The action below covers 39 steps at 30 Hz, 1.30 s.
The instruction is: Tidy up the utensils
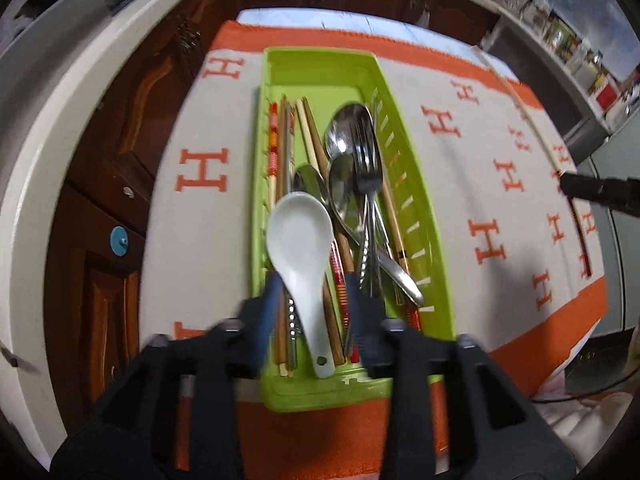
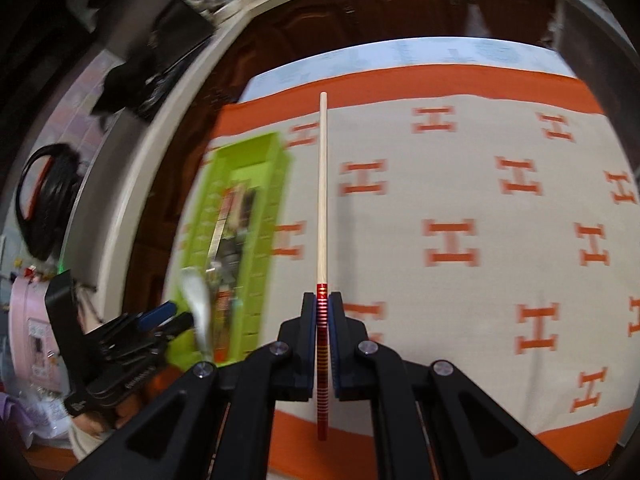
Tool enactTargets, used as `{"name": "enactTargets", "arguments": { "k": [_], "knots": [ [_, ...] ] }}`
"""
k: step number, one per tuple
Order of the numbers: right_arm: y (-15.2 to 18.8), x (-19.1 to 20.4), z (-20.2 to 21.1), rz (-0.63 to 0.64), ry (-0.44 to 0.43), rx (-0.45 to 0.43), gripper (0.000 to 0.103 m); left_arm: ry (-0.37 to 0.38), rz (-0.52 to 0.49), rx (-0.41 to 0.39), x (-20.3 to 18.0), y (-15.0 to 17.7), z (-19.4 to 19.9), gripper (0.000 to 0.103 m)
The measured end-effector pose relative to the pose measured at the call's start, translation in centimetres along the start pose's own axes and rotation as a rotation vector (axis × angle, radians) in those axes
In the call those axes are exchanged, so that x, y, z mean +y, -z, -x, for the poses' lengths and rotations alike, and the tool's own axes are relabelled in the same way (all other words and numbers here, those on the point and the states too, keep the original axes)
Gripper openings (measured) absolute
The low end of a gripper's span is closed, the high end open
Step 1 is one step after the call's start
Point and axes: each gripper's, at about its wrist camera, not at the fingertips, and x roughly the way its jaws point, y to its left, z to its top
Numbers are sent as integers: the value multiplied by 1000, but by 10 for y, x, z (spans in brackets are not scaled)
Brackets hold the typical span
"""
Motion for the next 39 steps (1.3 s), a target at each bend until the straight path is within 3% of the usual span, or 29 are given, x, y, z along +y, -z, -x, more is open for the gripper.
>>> {"name": "enactTargets", "arguments": {
  "k": [3, 10, 18, 21, 35, 39],
  "knots": [
    [-1, 25, -14, 15, -37, 37, 5, -7, 38, -45, 8, -5, 14, 39],
    [-2, 57, -52, -20, -59, 109, 5, -106, 118, -90, 24, -15, 25, 39],
    [-9, 65, -80, -101, -27, 116, 5, -95, 150, -87, 35, -10, 22, 39],
    [-7, 72, -91, -79, -28, 166, 6, -90, 162, -88, 39, -9, 22, 39],
    [6, 76, -80, 2, 7, 159, 7, -69, 169, -91, 34, -9, 26, 39],
    [12, 76, -75, 48, 34, 148, 7, -67, 164, -91, 29, -9, 29, 44]
  ]
}}
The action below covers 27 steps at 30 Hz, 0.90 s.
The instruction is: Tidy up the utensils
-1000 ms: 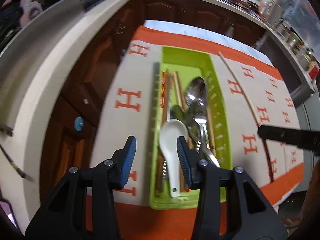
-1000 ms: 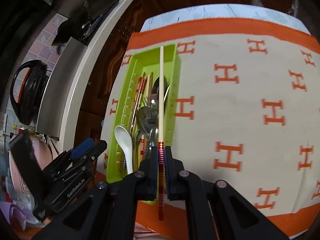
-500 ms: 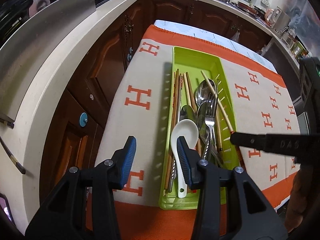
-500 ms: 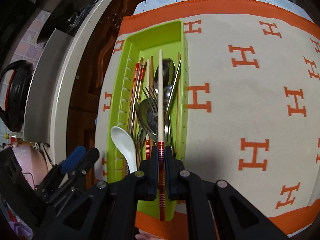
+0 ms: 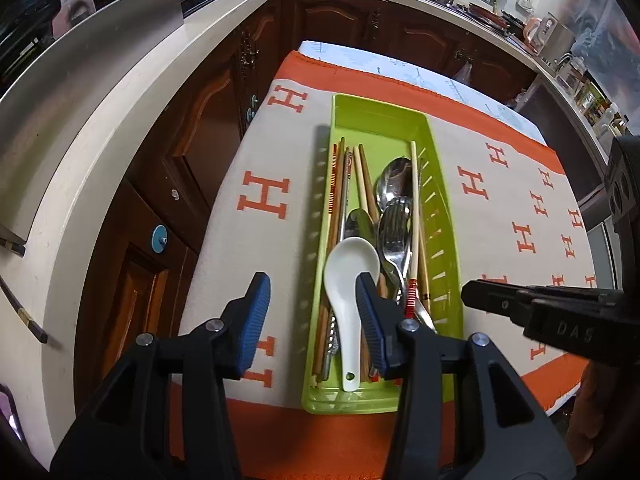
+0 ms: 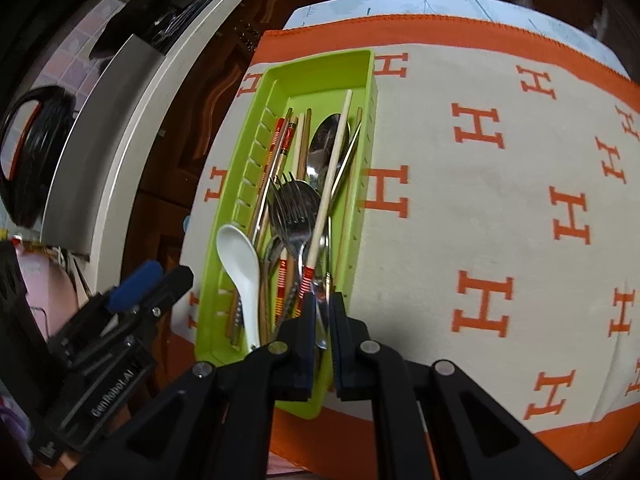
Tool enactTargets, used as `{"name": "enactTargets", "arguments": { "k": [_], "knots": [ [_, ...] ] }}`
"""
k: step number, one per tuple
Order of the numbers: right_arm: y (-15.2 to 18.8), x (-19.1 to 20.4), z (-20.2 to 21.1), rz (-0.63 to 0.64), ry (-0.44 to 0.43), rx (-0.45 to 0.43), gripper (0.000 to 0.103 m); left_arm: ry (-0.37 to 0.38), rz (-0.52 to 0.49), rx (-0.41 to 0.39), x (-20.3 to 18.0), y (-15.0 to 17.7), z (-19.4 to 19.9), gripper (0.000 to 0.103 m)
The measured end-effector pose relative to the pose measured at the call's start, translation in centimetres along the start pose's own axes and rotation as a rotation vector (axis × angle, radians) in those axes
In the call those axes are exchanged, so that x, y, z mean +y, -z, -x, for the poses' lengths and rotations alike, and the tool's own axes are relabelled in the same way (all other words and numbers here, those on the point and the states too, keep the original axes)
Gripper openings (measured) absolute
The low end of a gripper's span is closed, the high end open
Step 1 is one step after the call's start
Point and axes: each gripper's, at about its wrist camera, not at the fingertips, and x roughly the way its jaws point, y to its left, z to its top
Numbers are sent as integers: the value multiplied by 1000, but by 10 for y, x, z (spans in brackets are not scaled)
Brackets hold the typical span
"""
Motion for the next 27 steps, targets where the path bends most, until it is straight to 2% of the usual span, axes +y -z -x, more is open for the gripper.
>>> {"name": "enactTargets", "arguments": {
  "k": [8, 13, 14, 16, 17, 19, 24, 26, 27],
  "knots": [
    [12, -12, 13, 8, -3, -20, 7, 27, -41, -3, -22, 5, 9, 53],
    [23, -23, 25, 23, 14, -52, 7, 37, -70, -7, -39, 10, 15, 63],
    [26, -27, 27, 23, 19, -58, 9, 39, -74, -7, -42, 11, 16, 64],
    [32, -36, 32, 19, 32, -74, 20, 43, -82, -2, -48, 14, 16, 67],
    [34, -40, 34, 16, 34, -82, 22, 46, -86, 1, -51, 15, 17, 67],
    [39, -48, 39, 14, 37, -99, 22, 45, -96, 21, -59, 19, 16, 76],
    [53, -71, 59, 8, 50, -163, 23, 54, -127, 18, -81, 26, 19, 78],
    [58, -79, 68, 4, 53, -194, 25, 65, -141, 15, -93, 29, 22, 78],
    [60, -83, 73, 1, 54, -212, 32, 70, -148, 12, -99, 29, 23, 78]
  ]
}}
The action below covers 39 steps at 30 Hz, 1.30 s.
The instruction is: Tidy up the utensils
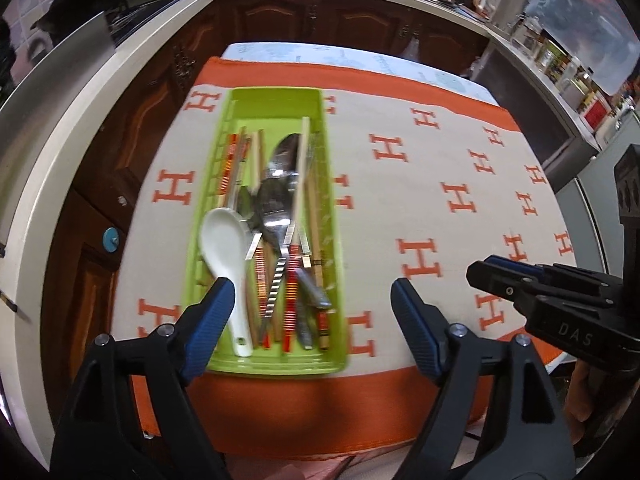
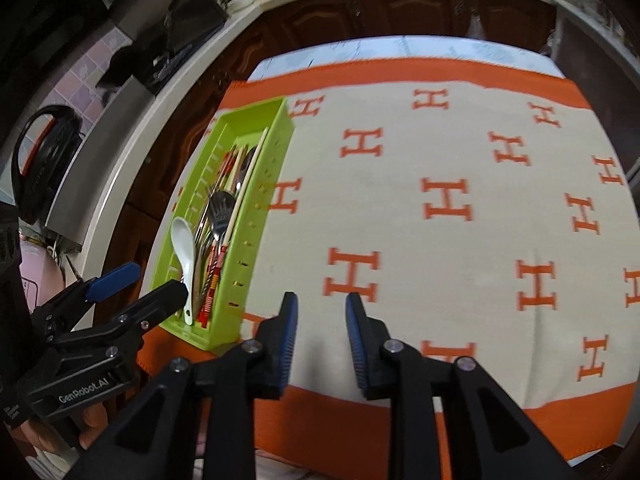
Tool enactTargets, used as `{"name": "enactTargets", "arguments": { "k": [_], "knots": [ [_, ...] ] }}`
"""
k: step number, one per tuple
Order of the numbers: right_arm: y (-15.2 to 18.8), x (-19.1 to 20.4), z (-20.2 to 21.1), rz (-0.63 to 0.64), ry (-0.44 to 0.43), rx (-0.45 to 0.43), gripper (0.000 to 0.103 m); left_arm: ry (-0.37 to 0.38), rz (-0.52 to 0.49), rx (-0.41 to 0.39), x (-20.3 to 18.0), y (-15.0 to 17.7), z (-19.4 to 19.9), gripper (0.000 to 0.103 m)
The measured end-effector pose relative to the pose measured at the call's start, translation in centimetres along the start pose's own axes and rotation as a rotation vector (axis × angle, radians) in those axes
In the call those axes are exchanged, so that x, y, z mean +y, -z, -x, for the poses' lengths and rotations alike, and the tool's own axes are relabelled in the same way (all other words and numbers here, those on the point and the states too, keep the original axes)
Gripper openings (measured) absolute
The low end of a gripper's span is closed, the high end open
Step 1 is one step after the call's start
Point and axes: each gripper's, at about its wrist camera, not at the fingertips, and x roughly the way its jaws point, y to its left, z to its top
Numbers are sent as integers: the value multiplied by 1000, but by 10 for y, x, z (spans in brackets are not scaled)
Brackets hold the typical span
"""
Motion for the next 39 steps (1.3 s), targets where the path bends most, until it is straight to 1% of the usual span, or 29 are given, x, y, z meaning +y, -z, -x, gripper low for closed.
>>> {"name": "enactTargets", "arguments": {
  "k": [1, 3, 5, 9, 11, 13, 16, 18, 20, 23, 29, 33, 39],
  "knots": [
    [1, -3, 4, -2, 3, -14, 40, 4, -11, -6, -7, 0, 1, 78],
    [4, -10, 18, -6, 15, -61, 46, 2, -30, -24, -20, -1, 6, 79],
    [7, -15, 29, -6, 26, -98, 49, -6, -39, -51, -34, -2, 13, 80],
    [10, -22, 58, -19, 27, -182, 53, 5, -34, -107, -54, -8, 30, 81],
    [11, -24, 71, -22, 26, -228, 56, -9, -35, -137, -64, -13, 40, 81],
    [12, -22, 86, -7, 43, -286, 62, -24, -42, -164, -73, -16, 49, 83],
    [13, -18, 105, 14, 61, -359, 68, -33, -36, -188, -82, -21, 61, 84],
    [11, -17, 114, 13, 53, -389, 69, -30, -34, -208, -87, -23, 70, 85],
    [9, -17, 121, 4, 41, -407, 69, -40, -33, -235, -92, -24, 79, 85],
    [7, -17, 128, -8, 21, -421, 69, -69, -38, -297, -98, -23, 95, 86],
    [11, -9, 134, 10, 33, -447, 69, -127, -14, -365, -99, -23, 115, 86],
    [12, -7, 135, 19, 50, -452, 69, -135, 7, -371, -96, -20, 119, 86],
    [12, -11, 131, -5, 42, -429, 69, -150, 7, -368, -98, -19, 116, 86]
  ]
}}
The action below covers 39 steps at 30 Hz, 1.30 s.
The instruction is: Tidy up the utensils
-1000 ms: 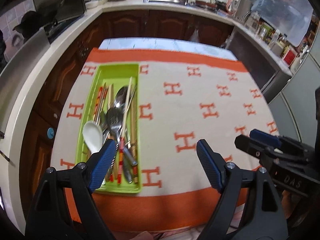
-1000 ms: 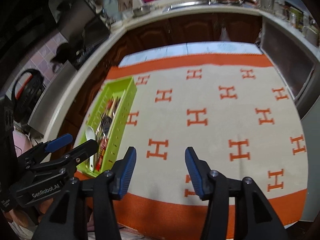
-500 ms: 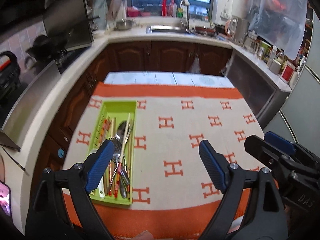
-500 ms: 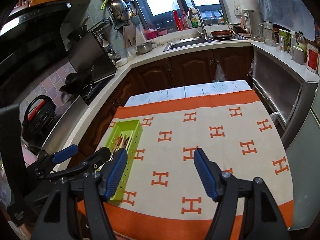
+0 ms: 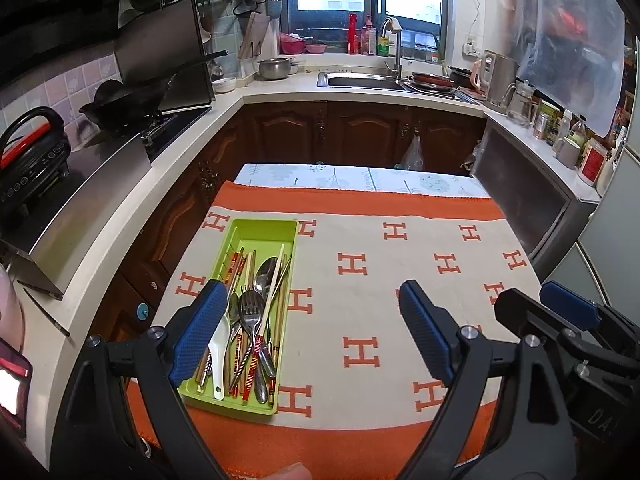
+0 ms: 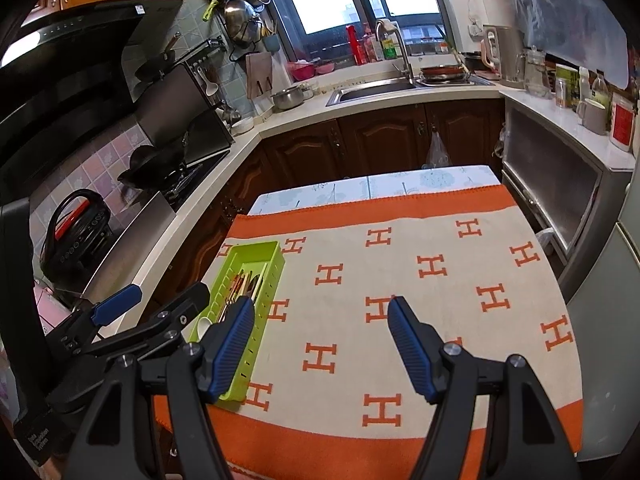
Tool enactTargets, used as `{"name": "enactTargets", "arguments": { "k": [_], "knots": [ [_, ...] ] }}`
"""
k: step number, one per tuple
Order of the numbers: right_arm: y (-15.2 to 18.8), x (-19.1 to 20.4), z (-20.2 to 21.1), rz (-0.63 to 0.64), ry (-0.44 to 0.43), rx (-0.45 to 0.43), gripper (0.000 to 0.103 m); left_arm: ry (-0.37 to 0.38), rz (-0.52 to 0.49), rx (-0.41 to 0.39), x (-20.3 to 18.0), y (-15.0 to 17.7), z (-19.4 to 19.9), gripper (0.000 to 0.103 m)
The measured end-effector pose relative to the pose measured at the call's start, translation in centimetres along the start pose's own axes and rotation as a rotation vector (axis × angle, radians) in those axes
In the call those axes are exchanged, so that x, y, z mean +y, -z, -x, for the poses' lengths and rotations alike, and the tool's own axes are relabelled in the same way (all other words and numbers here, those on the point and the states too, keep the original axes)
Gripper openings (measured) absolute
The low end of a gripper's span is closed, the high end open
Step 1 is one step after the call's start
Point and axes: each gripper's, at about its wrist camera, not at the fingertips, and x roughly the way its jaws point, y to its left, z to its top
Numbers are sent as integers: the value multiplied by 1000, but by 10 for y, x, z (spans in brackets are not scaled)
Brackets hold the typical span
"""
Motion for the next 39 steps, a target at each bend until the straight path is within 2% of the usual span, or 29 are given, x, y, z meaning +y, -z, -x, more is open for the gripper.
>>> {"name": "enactTargets", "arguments": {
  "k": [39],
  "knots": [
    [2, -2, 2, -7, 8, 4, 69, 14, -1, 37, -6, 5, -11, 86]
  ]
}}
